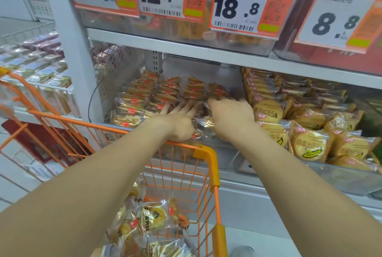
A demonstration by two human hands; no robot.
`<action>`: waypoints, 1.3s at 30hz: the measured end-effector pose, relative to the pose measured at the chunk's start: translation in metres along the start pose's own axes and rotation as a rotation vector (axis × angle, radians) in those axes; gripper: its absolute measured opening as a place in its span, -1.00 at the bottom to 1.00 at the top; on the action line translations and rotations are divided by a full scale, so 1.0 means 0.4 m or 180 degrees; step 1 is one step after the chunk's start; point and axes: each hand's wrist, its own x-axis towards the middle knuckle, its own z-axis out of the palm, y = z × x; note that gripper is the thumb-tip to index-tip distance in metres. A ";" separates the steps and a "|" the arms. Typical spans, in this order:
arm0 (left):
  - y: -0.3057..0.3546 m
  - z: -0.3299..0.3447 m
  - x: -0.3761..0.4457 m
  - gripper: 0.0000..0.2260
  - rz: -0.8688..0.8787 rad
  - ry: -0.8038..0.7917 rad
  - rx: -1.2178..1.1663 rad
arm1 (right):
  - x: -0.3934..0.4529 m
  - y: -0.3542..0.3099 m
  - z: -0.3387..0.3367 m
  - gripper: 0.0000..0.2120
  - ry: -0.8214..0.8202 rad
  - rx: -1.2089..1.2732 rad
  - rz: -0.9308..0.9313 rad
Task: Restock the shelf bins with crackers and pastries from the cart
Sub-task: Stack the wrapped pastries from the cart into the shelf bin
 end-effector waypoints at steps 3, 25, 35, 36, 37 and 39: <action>-0.004 0.003 -0.004 -0.42 0.0025 0.0020 -0.0006 | 0.037 -0.011 0.033 -0.57 -0.0333 -0.0107 0.0113; -0.003 0.018 0.000 -0.42 0.0072 0.0339 -0.0270 | 0.049 -0.027 0.065 -0.43 0.0325 0.0230 0.0557; -0.006 0.022 0.004 -0.42 0.0122 0.0448 -0.0335 | 0.025 -0.018 0.025 -0.68 0.0433 -0.0444 0.0474; -0.006 0.022 0.003 -0.42 0.0120 0.0455 -0.0339 | 0.023 -0.022 0.025 -0.68 0.0499 -0.0340 0.0553; -0.006 0.021 0.002 -0.42 0.0119 0.0461 -0.0343 | 0.021 -0.027 0.026 -0.68 0.0504 -0.0192 0.0619; -0.006 0.020 0.003 -0.41 0.0116 0.0477 -0.0347 | 0.019 -0.033 0.032 -0.68 0.0367 0.0054 0.0622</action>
